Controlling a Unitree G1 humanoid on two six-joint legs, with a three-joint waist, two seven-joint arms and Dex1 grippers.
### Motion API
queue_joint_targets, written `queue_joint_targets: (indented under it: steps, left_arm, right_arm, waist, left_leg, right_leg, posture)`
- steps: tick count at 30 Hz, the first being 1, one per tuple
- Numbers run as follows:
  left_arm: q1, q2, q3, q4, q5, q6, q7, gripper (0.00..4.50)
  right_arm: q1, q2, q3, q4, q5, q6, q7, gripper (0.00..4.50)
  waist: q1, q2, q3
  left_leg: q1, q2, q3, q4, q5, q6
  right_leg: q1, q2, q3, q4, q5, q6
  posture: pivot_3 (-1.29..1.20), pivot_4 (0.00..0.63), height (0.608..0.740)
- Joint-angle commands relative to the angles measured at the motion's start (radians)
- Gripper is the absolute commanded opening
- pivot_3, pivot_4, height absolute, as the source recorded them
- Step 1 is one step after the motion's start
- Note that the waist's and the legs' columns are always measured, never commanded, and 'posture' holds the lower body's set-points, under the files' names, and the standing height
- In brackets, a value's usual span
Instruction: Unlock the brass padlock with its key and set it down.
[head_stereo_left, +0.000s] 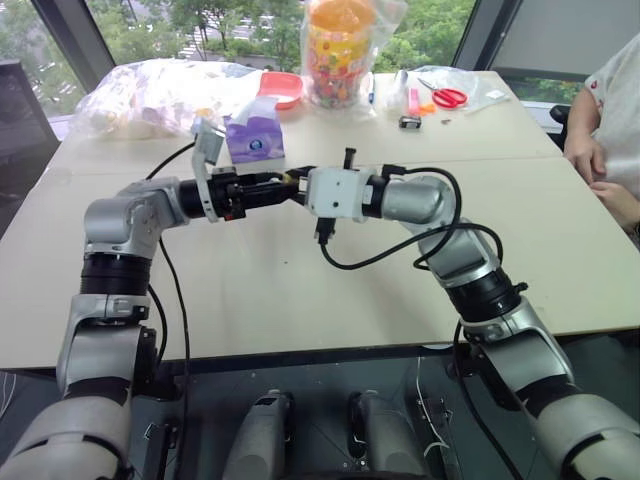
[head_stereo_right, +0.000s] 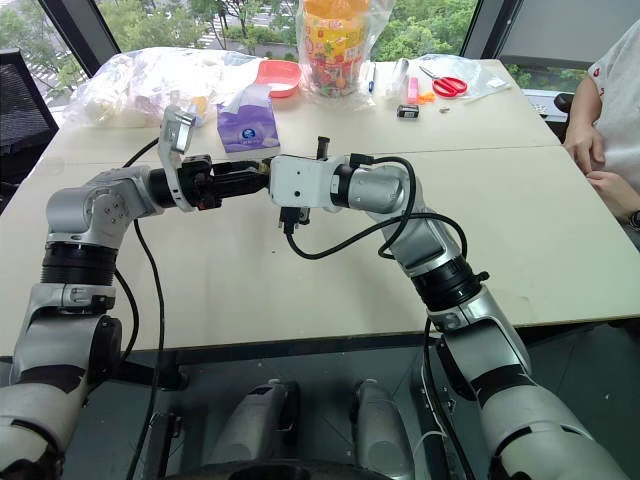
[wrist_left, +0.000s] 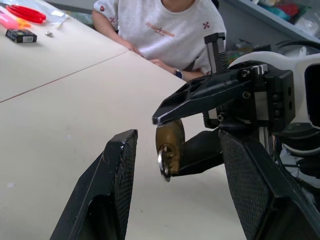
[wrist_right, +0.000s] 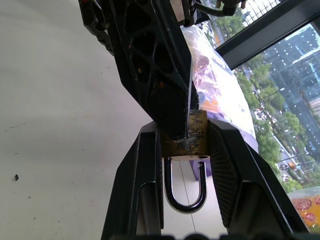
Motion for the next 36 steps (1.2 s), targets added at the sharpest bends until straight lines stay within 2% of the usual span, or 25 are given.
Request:
queue_joint_targets:
  steps: [1,4,15,18,19,22,24,28,36]
  left_arm:
    - [-0.036,0.011,0.011,0.007,0.000,-0.020,-0.017,1.37]
    - [-0.040,0.014,0.018,0.022,0.001,-0.022,-0.015,0.05]
    - [-0.044,0.004,0.025,0.027,0.004,-0.038,0.002,0.02]
    - [-0.033,-0.002,0.034,0.006,-0.010,-0.030,0.011,0.00]
    - [-0.029,-0.003,0.036,0.000,-0.015,-0.027,0.014,0.00]
    - [-0.016,0.004,0.047,-0.018,-0.026,-0.024,0.020,0.00]
    - [-0.013,0.006,0.052,-0.022,-0.030,-0.023,0.021,0.00]
    - [-0.010,0.003,0.052,-0.046,-0.039,-0.013,0.008,0.00]
    - [-0.001,-0.005,0.035,-0.108,-0.057,0.002,-0.017,0.00]
  right_arm:
    - [-0.028,0.001,-0.015,-0.055,0.005,-0.006,-0.013,0.71]
    - [-0.023,-0.002,-0.016,-0.061,0.005,-0.002,-0.014,0.71]
    - [-0.018,0.000,-0.011,-0.065,0.017,0.010,-0.004,0.71]
    - [-0.002,-0.010,-0.023,-0.083,0.021,0.046,-0.003,2.38]
    - [0.003,-0.014,-0.031,-0.092,0.017,0.063,-0.010,2.68]
    - [0.082,-0.084,-0.108,-0.234,0.063,0.206,0.023,4.16]
    - [0.138,-0.095,-0.170,-0.346,0.118,0.326,0.019,4.16]
    - [0.149,0.001,-0.293,-0.462,0.255,0.574,-0.076,4.16]
    - [0.107,0.026,-0.274,-0.420,0.257,0.594,-0.185,4.16]
  waist:
    - [0.000,0.000,0.000]
    - [0.002,0.000,0.000]
    - [0.001,0.000,0.000]
    - [0.001,0.000,0.000]
    - [0.002,0.000,0.000]
    - [0.009,0.000,0.000]
    - [0.013,0.000,0.000]
    - [0.006,0.000,0.000]
    - [0.005,0.000,0.000]
  left_leg:
    - [0.000,0.000,0.000,0.000,0.000,0.000]
    - [0.000,0.000,0.000,0.000,0.000,0.000]
    - [0.000,0.000,0.000,0.000,0.000,0.000]
    - [0.000,0.000,0.000,0.000,0.000,0.000]
    - [0.000,0.000,0.000,0.000,0.000,0.000]
    - [-0.001,0.000,0.000,0.001,0.000,0.000]
    - [-0.002,0.000,0.000,0.001,-0.001,0.002]
    - [-0.002,0.000,0.000,0.002,-0.001,0.002]
    - [-0.002,0.000,0.000,0.002,-0.002,0.002]
  right_leg:
    - [0.000,0.000,0.000,0.000,0.000,0.000]
    - [0.000,0.000,0.000,0.000,0.000,0.000]
    - [0.000,0.000,0.000,0.000,0.000,0.000]
    - [0.000,0.000,0.000,0.000,0.000,0.000]
    - [0.000,0.000,0.000,0.000,0.000,0.000]
    - [0.000,0.000,0.000,0.000,0.000,0.000]
    - [0.000,-0.001,0.000,-0.001,0.000,0.000]
    - [0.000,-0.002,0.000,0.000,0.000,0.000]
    - [-0.001,-0.002,0.000,-0.001,-0.002,-0.004]
  posture:
    - [0.00,0.150,0.740]
    - [0.00,0.150,0.740]
    - [0.00,0.150,0.740]
    - [0.00,0.150,0.740]
    - [0.00,0.150,0.740]
    - [0.00,0.150,0.740]
    - [0.00,0.150,0.740]
    - [0.00,0.150,0.740]
    - [0.00,0.150,0.740]
